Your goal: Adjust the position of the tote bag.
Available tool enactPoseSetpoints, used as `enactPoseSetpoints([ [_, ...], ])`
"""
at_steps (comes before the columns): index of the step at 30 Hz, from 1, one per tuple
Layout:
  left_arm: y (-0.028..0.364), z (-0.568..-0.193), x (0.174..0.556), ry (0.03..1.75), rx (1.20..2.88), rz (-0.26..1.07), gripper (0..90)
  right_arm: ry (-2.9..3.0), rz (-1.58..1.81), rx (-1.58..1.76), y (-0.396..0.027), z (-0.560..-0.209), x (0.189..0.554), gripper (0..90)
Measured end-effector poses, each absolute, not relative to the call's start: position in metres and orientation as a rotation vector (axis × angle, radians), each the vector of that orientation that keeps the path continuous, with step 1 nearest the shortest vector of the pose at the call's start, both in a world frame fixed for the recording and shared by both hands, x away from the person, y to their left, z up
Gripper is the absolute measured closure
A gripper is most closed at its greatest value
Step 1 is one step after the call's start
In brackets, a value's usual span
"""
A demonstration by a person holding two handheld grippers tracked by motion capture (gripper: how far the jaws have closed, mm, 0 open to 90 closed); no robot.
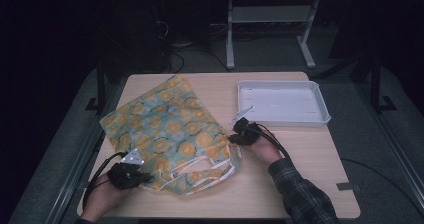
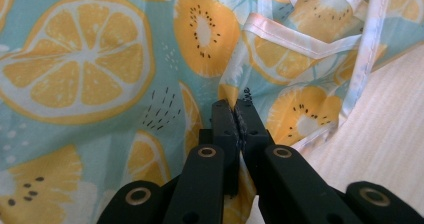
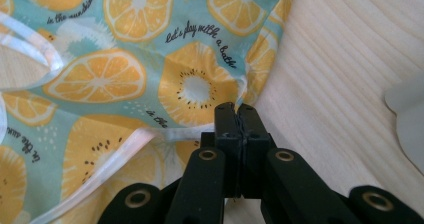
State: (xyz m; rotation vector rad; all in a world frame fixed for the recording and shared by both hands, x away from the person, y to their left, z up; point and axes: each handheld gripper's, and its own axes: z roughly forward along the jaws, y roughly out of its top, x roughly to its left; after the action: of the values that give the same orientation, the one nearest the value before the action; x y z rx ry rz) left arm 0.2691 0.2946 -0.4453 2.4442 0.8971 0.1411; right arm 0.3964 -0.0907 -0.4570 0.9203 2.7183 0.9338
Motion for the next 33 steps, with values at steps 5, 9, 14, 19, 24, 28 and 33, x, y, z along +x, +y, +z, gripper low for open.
enactPoseSetpoints([
  [5, 0.293, -0.445, 0.271, 0.899, 2.444, 0.152, 89.0, 2.721, 0.929, 0.92, -0.096, -0.455, 0.391, 88.8],
  [9, 0.291, -0.445, 0.275, 0.906, 2.437, 0.165, 89.0, 2.729, 0.91, 0.91, -0.102, -0.455, 0.387, 88.8],
  [14, 0.288, -0.445, 0.281, 0.915, 2.427, 0.173, 89.0, 2.736, 0.884, 0.919, -0.107, -0.454, 0.381, 88.9],
  [19, 0.285, -0.444, 0.289, 0.913, 2.427, 0.184, 89.0, 2.741, 0.863, 0.915, -0.113, -0.453, 0.374, 88.9],
  [24, 0.281, -0.442, 0.297, 0.905, 2.422, 0.182, 89.0, 2.742, 0.86, 0.912, -0.122, -0.45, 0.364, 88.9],
  [28, 0.278, -0.441, 0.302, 0.895, 2.423, 0.184, 89.0, 2.747, 0.851, 0.915, -0.127, -0.449, 0.359, 88.9],
  [33, 0.271, -0.441, 0.309, 0.884, 2.426, 0.182, 89.0, 2.743, 0.853, 0.922, -0.14, -0.447, 0.348, 88.9],
])
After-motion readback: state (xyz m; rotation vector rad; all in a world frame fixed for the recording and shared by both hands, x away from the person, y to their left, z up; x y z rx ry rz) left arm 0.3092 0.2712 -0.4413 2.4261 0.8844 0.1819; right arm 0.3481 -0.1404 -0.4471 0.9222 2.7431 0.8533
